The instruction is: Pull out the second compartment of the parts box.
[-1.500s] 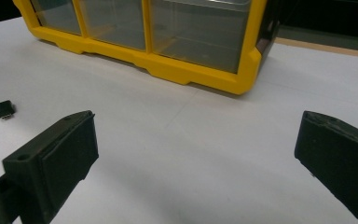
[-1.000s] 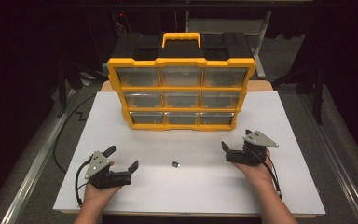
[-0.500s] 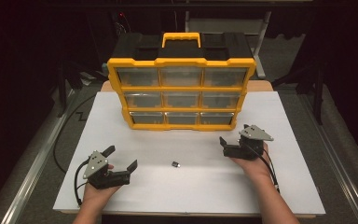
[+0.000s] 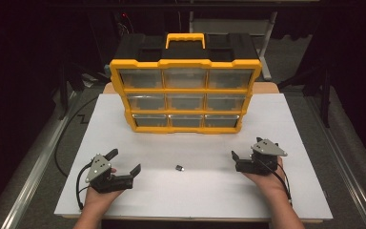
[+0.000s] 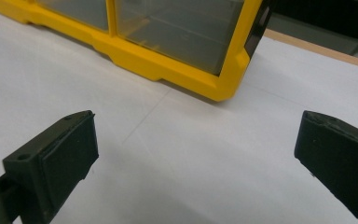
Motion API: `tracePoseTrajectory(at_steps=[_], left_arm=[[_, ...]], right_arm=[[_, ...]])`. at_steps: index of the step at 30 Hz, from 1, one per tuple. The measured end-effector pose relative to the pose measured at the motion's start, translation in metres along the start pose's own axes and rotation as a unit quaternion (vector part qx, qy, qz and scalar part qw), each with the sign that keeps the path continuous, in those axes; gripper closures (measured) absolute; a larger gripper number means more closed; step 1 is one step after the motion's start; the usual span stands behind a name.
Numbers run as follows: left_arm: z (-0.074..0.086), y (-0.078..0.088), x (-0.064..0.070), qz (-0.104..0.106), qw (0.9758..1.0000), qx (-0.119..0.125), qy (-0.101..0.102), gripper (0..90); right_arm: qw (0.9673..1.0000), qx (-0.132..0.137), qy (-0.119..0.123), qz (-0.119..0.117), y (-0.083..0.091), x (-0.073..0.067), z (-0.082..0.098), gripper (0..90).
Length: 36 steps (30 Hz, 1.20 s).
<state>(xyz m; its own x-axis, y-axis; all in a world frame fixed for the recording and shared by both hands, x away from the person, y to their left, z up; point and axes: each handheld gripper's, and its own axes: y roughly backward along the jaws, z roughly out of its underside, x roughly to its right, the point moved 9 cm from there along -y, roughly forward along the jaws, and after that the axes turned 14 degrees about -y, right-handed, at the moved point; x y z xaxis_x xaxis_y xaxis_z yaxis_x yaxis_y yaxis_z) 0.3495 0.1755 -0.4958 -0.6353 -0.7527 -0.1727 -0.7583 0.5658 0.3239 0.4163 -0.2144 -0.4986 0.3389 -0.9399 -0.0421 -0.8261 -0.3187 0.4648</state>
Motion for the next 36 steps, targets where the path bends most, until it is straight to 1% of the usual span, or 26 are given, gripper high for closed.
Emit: tracePoseTrajectory(at_steps=[2,4,5,7,8,11,12,13,14,15,16,17,18,19,20,21,24,25,26,27,29,30,32,33,35,36], left_arm=[[0.000,0.000,0.000,0.002,1.0000,-0.001,-0.003,0.3],[-0.001,0.001,0.000,0.000,1.0000,0.003,-0.003,0.3],[-0.002,0.001,-0.002,-0.003,1.0000,0.008,0.002,0.3],[-0.003,0.001,-0.003,-0.004,0.9999,0.008,0.006,0.3],[-0.003,0.001,-0.004,-0.005,0.9999,0.010,0.008,0.3],[-0.004,0.001,-0.005,-0.009,0.9998,0.013,0.010,0.3],[-0.005,0.001,-0.004,-0.009,0.9998,0.013,0.011,0.3],[-0.005,0.000,-0.003,-0.010,0.9998,0.014,0.011,0.3],[-0.005,0.000,-0.003,-0.010,0.9998,0.014,0.011,0.3],[-0.006,0.000,-0.003,-0.010,0.9998,0.015,0.009,0.3],[-0.006,0.000,-0.003,-0.010,0.9998,0.015,0.008,0.3],[-0.006,0.000,-0.002,-0.010,0.9998,0.017,0.009,0.3],[-0.007,0.000,-0.002,-0.010,0.9998,0.018,0.009,0.3],[-0.007,0.000,-0.001,-0.008,0.9998,0.017,0.006,0.3],[-0.007,-0.001,0.000,-0.008,0.9998,0.017,0.005,0.3],[-0.006,0.000,0.000,-0.005,0.9999,0.015,0.004,0.3],[-0.007,0.000,0.003,0.000,0.9999,0.016,-0.002,0.3],[-0.007,0.000,0.003,-0.001,0.9999,0.016,-0.001,0.3],[-0.007,0.000,0.003,-0.001,0.9999,0.016,-0.001,0.3],[-0.008,-0.001,0.002,-0.001,0.9999,0.017,0.001,0.3],[-0.007,-0.001,0.002,-0.002,0.9999,0.016,-0.001,0.3],[-0.007,-0.001,0.002,-0.003,0.9999,0.016,-0.001,0.3],[-0.007,-0.001,0.001,-0.005,0.9999,0.017,0.000,0.3],[-0.007,-0.001,0.000,-0.006,0.9999,0.015,0.001,0.3],[-0.006,-0.001,0.001,-0.007,0.9999,0.015,0.001,0.3],[-0.006,-0.001,0.001,-0.007,0.9999,0.015,0.001,0.3]], right_arm=[[0.9998,-0.007,0.018,0.003,-0.002,-0.001,0.001,0.2],[0.9996,-0.011,0.028,0.003,-0.002,-0.002,0.001,0.2],[0.9995,-0.011,0.030,0.004,-0.002,-0.002,0.001,0.2],[0.9990,-0.011,0.044,0.005,-0.002,-0.001,0.001,0.2],[0.9989,-0.011,0.046,0.005,-0.002,-0.001,0.001,0.2],[0.9979,-0.016,0.063,0.004,-0.002,-0.002,0.003,0.2],[0.9979,-0.016,0.063,0.004,-0.002,-0.002,0.003,0.2],[0.9965,-0.018,0.081,0.008,-0.001,-0.003,0.004,0.2],[0.9959,-0.019,0.088,0.009,-0.001,-0.003,0.004,0.2],[0.9959,-0.019,0.088,0.009,-0.001,-0.003,0.004,0.2],[0.9946,-0.019,0.102,0.010,0.001,-0.005,0.004,0.2],[0.9946,-0.019,0.102,0.010,0.001,-0.005,0.004,0.2],[0.9929,-0.021,0.117,0.013,0.002,-0.006,0.004,0.2],[0.9919,-0.021,0.124,0.015,0.002,-0.007,0.004,0.2],[0.9919,-0.021,0.124,0.015,0.002,-0.007,0.004,0.2],[0.9912,-0.023,0.130,0.017,0.003,-0.007,0.005,0.2],[0.9867,-0.028,0.158,0.024,0.001,-0.010,0.006,0.2],[0.9858,-0.029,0.164,0.023,0.000,-0.011,0.007,0.2],[0.9858,-0.029,0.164,0.023,0.000,-0.011,0.007,0.2],[0.9835,-0.033,0.176,0.026,-0.001,-0.012,0.008,0.2],[0.9819,-0.035,0.184,0.027,-0.002,-0.013,0.009,0.2],[0.9815,-0.035,0.186,0.027,-0.002,-0.013,0.009,0.2],[0.9795,-0.035,0.196,0.032,-0.002,-0.013,0.009,0.2],[0.9795,-0.035,0.196,0.032,-0.002,-0.013,0.009,0.2],[0.9773,-0.037,0.206,0.036,-0.002,-0.014,0.010,0.2],[0.9749,-0.036,0.216,0.038,-0.001,-0.014,0.009,0.2]])
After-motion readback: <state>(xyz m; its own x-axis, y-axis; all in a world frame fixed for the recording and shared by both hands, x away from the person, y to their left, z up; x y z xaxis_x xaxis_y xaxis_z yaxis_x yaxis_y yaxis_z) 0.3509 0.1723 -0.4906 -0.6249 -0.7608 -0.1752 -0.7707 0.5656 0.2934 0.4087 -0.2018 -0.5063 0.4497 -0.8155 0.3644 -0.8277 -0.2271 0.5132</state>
